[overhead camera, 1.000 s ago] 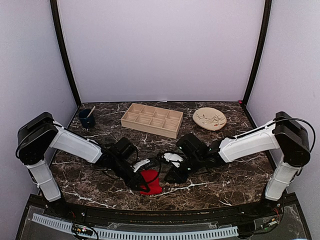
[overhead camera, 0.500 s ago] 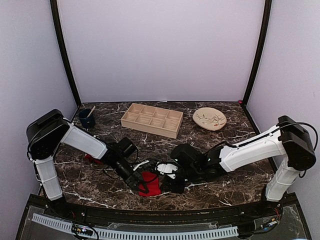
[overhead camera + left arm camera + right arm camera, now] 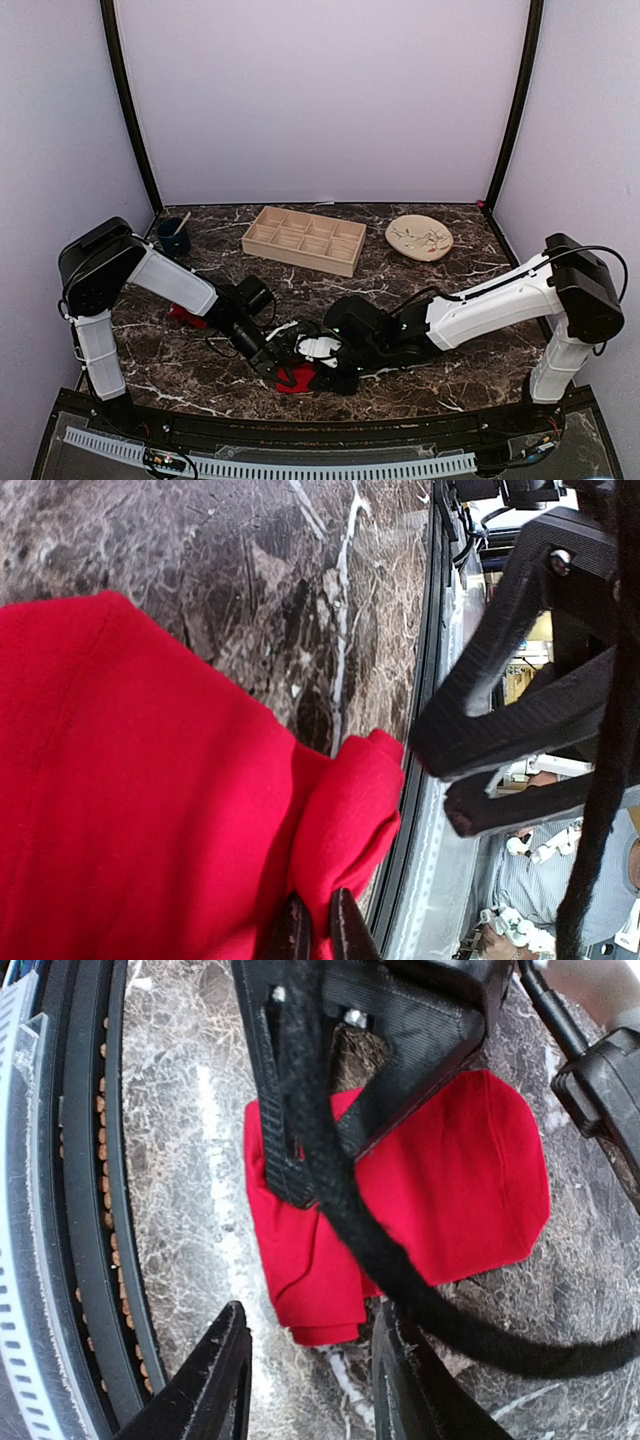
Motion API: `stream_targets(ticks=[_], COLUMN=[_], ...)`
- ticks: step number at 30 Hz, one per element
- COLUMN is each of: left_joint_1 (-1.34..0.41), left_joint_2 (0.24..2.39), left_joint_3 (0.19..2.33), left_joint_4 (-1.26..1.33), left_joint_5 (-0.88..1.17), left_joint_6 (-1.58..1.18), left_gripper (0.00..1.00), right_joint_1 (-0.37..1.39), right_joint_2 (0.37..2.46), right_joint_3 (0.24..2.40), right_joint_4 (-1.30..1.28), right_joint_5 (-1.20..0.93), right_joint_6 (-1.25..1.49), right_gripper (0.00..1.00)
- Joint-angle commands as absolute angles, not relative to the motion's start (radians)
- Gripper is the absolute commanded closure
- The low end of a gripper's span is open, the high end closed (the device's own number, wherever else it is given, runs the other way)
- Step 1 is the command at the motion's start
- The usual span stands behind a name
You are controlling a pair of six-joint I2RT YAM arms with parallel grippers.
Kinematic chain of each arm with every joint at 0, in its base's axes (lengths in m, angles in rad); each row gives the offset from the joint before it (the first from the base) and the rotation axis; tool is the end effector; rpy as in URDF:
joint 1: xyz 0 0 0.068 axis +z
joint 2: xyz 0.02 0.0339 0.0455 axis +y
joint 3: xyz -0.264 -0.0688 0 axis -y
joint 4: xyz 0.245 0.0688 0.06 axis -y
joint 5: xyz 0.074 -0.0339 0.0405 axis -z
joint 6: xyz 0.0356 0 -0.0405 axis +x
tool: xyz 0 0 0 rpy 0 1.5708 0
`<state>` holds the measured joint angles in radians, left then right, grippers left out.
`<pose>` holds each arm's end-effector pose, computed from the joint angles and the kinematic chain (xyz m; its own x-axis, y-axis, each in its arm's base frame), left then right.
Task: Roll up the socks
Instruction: Roll the sock at the center of the board.
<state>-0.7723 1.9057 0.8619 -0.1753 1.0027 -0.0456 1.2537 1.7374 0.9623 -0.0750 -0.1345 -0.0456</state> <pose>0.2039 -0.2406 0.0938 -0.6984 0.6461 -0.3081 0.5522 0.2124 -0.8062 0.1055 0.3368 0.1632 -0.1899 -0.7234 -0.6638 -0.9788 0.1921 0.0706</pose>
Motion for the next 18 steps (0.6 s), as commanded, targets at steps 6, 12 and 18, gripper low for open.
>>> stream_targets(ticks=[6,12,18], left_joint_1=[-0.767,-0.766,-0.764], left_joint_2=[1.948,1.952,1.959], left_joint_3=[0.845,0.844,0.847], left_joint_4=[-0.253,-0.255,-0.259], left_joint_5=[0.943,0.949,0.952], left_joint_6=[-0.013,-0.008,-0.005], left_gripper=[1.00,1.00,1.00], right_joint_1=[1.265,1.265,1.266], right_joint_2=[1.800,1.826,1.844], right_joint_3=[1.022,1.048,1.059], right_joint_4=[-0.097,-0.104,-0.109], right_joint_5=[-0.127,-0.133,-0.139], right_joint_6=[-0.083,-0.099,-0.109], right_gripper=[0.59,0.58,0.58])
